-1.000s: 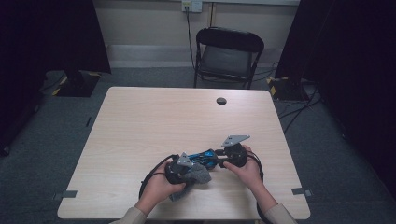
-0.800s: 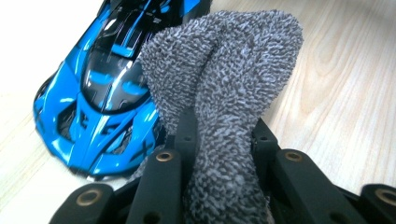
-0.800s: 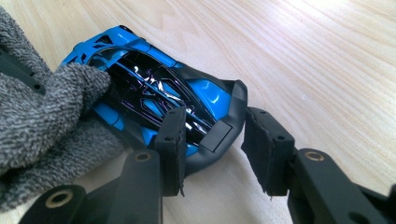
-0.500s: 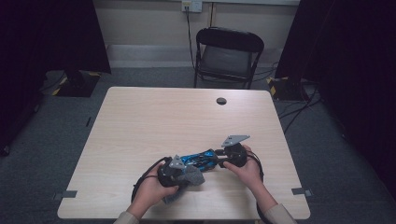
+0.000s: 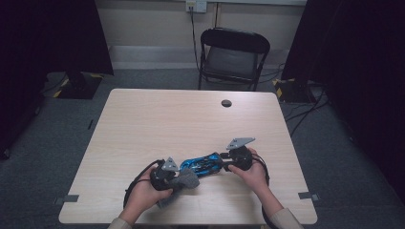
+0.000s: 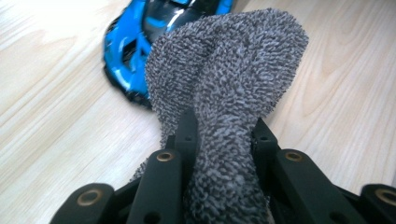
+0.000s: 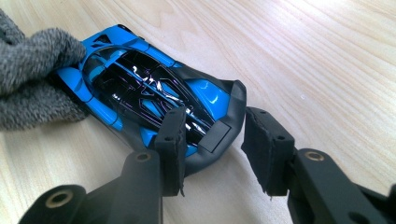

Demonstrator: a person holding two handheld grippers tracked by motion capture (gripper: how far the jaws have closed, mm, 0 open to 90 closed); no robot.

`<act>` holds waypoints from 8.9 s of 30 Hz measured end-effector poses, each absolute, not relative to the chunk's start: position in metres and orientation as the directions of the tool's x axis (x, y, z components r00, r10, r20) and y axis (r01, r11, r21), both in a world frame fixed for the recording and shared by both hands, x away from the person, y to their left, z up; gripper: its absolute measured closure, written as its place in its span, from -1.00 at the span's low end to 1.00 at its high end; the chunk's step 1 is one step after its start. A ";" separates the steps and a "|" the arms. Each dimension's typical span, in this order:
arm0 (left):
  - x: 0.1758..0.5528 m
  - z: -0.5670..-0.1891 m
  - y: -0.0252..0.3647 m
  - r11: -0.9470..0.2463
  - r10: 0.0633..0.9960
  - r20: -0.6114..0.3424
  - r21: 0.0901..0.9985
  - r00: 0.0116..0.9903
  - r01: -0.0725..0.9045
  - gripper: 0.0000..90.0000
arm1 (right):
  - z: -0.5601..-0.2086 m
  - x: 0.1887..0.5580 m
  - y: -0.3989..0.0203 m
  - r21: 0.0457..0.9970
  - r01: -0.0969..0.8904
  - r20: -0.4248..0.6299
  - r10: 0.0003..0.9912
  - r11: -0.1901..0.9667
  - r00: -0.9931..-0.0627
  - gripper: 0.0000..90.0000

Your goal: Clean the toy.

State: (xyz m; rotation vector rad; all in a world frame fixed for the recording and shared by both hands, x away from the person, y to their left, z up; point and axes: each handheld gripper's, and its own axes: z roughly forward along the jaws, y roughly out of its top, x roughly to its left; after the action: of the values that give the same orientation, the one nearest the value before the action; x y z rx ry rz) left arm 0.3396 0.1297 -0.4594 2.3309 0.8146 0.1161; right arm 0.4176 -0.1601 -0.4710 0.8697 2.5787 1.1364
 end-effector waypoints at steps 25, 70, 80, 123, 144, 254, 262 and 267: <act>0.344 -0.442 0.037 -0.617 0.425 -0.149 0.674 0.893 0.406 0.60 | -0.471 0.417 -0.160 0.725 0.437 0.058 0.585 0.532 -0.809 0.32; 0.355 -0.462 0.064 -0.605 0.527 -0.143 0.629 0.838 0.488 0.59 | -0.472 0.417 -0.163 0.731 0.434 0.056 0.588 0.527 -0.807 0.32; 0.347 -0.461 0.085 -0.599 0.539 -0.147 0.625 0.829 0.500 0.59 | -0.472 0.417 -0.163 0.729 0.430 0.051 0.584 0.533 -0.810 0.33; 0.337 -0.460 0.126 -0.583 0.576 -0.149 0.614 0.804 0.532 0.60 | -0.471 0.416 -0.160 0.727 0.422 0.038 0.582 0.541 -0.813 0.32; 0.332 -0.450 0.138 -0.559 0.580 -0.164 0.632 0.798 0.536 0.60 | -0.471 0.417 -0.161 0.727 0.428 0.047 0.583 0.537 -0.811 0.32; 0.342 -0.458 0.108 -0.560 0.575 -0.154 0.642 0.804 0.523 0.59 | -0.473 0.416 -0.162 0.739 0.428 0.061 0.582 0.520 -0.811 0.32; 0.340 -0.458 0.114 -0.562 0.577 -0.148 0.642 0.803 0.522 0.59 | -0.473 0.416 -0.161 0.740 0.428 0.060 0.582 0.520 -0.811 0.32; 0.338 -0.458 0.118 -0.561 0.582 -0.147 0.640 0.800 0.526 0.59 | -0.473 0.415 -0.161 0.740 0.427 0.060 0.581 0.520 -0.811 0.32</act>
State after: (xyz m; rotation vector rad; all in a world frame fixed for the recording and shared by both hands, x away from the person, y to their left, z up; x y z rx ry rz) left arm 0.3382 0.1180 -0.4582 2.2878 0.8141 0.1048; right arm 0.4154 -0.1611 -0.4734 0.8615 2.5639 1.1670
